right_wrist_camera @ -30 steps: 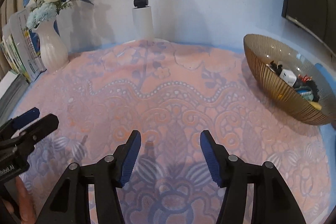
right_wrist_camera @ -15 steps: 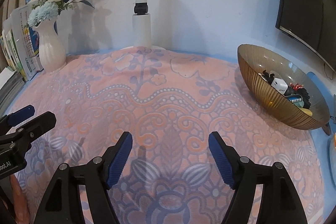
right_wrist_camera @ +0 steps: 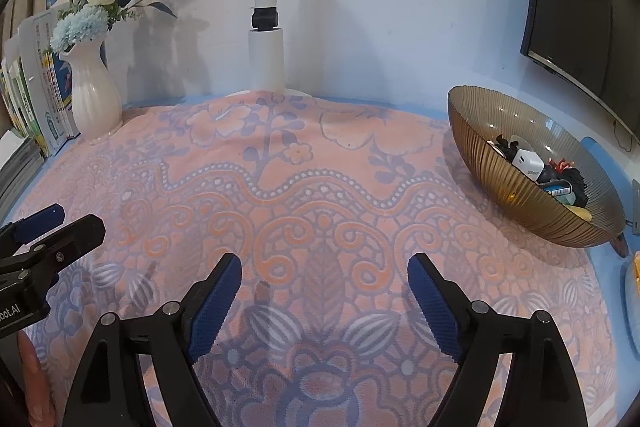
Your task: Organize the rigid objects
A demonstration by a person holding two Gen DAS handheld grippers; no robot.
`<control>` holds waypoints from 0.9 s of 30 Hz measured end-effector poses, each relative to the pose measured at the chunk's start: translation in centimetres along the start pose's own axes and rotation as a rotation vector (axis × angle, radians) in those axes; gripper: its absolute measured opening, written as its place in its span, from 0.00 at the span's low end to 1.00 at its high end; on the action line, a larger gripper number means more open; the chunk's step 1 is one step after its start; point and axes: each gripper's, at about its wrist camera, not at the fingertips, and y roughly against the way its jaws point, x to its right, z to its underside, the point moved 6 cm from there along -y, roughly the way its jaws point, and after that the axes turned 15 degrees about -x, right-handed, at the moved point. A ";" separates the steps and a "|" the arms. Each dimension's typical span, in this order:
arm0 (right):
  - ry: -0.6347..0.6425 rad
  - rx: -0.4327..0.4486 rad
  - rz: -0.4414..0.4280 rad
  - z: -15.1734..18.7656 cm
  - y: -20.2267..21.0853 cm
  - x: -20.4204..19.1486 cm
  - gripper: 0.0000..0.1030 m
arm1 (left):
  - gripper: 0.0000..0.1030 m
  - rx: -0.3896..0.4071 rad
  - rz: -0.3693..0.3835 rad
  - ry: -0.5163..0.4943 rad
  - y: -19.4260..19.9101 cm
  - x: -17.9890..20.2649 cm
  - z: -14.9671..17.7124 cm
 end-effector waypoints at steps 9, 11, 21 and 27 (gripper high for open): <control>-0.007 -0.005 -0.015 0.0 -0.1 0.3 0.82 | 0.89 -0.002 -0.001 0.000 -0.1 -0.1 0.1; -0.005 -0.005 -0.011 0.0 -0.2 0.3 0.82 | 0.89 -0.002 -0.001 0.000 -0.1 -0.1 0.1; -0.005 -0.007 -0.001 -0.1 -0.2 0.4 0.83 | 0.89 -0.007 -0.002 0.003 -0.3 -0.3 0.2; -0.008 -0.011 -0.009 -0.1 -0.3 0.6 0.84 | 0.89 -0.020 -0.007 0.012 -0.6 -0.5 0.3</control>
